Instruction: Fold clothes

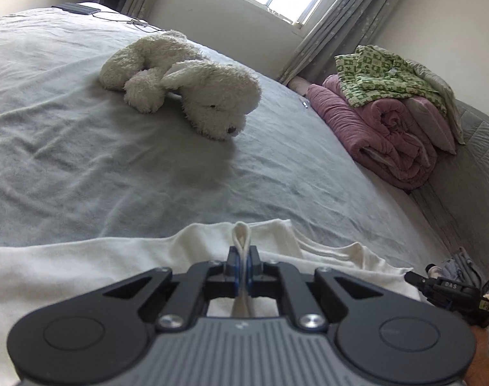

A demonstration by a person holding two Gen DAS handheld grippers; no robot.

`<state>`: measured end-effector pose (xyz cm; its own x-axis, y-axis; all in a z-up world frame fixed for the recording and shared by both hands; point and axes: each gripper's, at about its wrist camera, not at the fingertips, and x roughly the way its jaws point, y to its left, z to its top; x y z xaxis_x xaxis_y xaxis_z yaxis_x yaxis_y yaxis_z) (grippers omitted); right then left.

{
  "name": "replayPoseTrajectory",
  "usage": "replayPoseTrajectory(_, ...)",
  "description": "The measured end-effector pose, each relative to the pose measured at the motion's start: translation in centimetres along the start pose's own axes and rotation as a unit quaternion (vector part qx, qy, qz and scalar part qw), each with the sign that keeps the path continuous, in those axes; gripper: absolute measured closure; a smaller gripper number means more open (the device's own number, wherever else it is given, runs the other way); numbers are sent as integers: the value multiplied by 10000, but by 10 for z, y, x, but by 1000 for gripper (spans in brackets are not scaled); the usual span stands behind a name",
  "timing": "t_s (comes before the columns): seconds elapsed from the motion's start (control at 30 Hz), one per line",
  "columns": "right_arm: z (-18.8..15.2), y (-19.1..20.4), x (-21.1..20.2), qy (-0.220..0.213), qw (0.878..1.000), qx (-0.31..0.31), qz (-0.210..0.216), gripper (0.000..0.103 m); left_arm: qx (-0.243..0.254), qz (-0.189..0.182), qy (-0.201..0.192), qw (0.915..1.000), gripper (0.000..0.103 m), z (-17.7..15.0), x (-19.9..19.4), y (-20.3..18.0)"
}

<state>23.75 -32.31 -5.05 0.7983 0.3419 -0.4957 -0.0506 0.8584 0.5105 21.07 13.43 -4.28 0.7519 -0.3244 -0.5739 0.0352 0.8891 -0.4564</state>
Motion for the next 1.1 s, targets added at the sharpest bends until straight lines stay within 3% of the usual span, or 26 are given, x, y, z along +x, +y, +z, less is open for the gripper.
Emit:
replayPoseTrajectory(0.1, -10, -1, 8, 117, 9997, -158, -167, 98, -117, 355, 152, 9992, 94, -4, 23, 11)
replayPoseTrajectory(0.17, -13, 1, 10, 123, 9993, -258, -247, 98, -136, 328, 93, 9993, 94, -4, 23, 13)
replayPoseTrajectory(0.2, -13, 2, 10, 143, 9991, -297, -280, 98, -97, 403, 8, 9991, 94, -3, 18, 10)
replayPoseTrajectory(0.23, -12, 4, 9, 173, 9988, -346, -311, 93, -57, 477, -77, 9988, 87, -3, 13, 8)
replayPoseTrajectory(0.27, -10, 7, 7, 204, 9982, -433, -373, 83, -18, 551, -162, 9983, 83, -2, 8, 5)
replayPoseTrajectory(0.47, -12, 36, -16, 157, 9905, -1296, -440, 80, 191, 463, -759, 9959, 79, -6, -24, -5)
replayPoseTrajectory(0.57, -24, 53, -20, 225, 9851, -1671, -335, 80, 291, 390, -443, 9978, 82, -16, -16, -7)
replayPoseTrajectory(0.7, -46, 66, -12, 526, 9747, -2113, -495, 80, 769, 790, -148, 9938, 83, -34, 1, -11)
replayPoseTrajectory(0.77, -54, 71, -9, 626, 9701, -2265, -611, 80, 572, 865, -105, 9946, 83, -30, -6, -12)
replayPoseTrajectory(0.9, -53, 78, -21, 542, 9713, -2225, -643, 79, 330, 932, -115, 9950, 73, -27, -35, -16)
replayPoseTrajectory(1.03, -49, 90, -40, 450, 9716, -2228, -662, 65, 95, 1204, -33, 9927, 64, -32, -61, -12)
replayPoseTrajectory(1.1, -49, 97, -51, 436, 9728, -2193, -601, 65, -110, 1321, -10, 9912, 63, -35, -75, -7)
